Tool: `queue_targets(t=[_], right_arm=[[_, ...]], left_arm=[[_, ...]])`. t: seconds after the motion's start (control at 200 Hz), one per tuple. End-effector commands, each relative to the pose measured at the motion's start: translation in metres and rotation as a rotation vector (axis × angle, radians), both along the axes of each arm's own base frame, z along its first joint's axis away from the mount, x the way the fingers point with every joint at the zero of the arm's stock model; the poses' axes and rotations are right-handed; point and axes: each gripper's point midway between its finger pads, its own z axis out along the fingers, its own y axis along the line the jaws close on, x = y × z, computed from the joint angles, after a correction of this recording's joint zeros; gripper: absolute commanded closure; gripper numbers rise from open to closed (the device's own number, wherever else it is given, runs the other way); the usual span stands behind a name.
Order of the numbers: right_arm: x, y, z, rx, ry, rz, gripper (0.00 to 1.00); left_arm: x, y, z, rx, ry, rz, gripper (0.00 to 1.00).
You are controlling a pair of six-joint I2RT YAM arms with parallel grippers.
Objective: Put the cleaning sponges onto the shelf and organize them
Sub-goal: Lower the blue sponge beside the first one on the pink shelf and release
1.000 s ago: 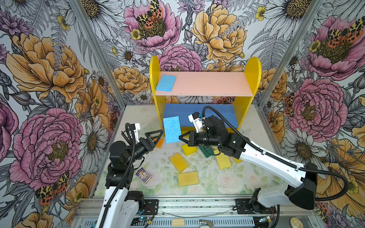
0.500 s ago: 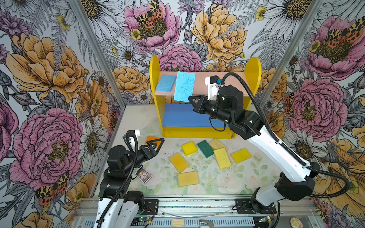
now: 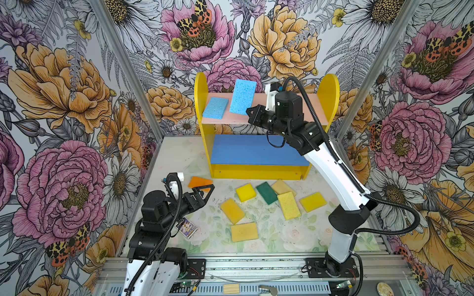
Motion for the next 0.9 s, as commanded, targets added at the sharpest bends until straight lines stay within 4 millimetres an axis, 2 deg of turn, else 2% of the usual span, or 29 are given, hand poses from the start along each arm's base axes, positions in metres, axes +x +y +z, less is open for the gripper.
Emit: queue_targets(t=[0.0, 0.33, 0.715, 0.81, 0.895], right_arm=[[0.003, 0.006, -0.005, 0.006, 0.025, 0.027, 1.0], [0.014, 0.016, -0.017, 0.016, 0.057, 0.042, 1.0], [0.028, 0.01, -0.023, 0.02, 0.068, 0.021, 1.0], [0.03, 0.01, -0.023, 0.022, 0.069, 0.024, 0.85], [0.032, 0.008, -0.024, 0.022, 0.069, 0.02, 0.78]], left_arm=[[-0.001, 0.003, -0.011, 0.04, 0.011, 0.01, 0.01], [-0.002, 0.003, -0.016, 0.047, 0.021, 0.009, 0.01], [-0.002, 0.004, -0.02, 0.062, 0.035, 0.012, 0.01], [-0.002, 0.004, -0.02, 0.064, 0.037, 0.013, 0.01], [-0.002, 0.005, -0.02, 0.066, 0.038, 0.014, 0.01]])
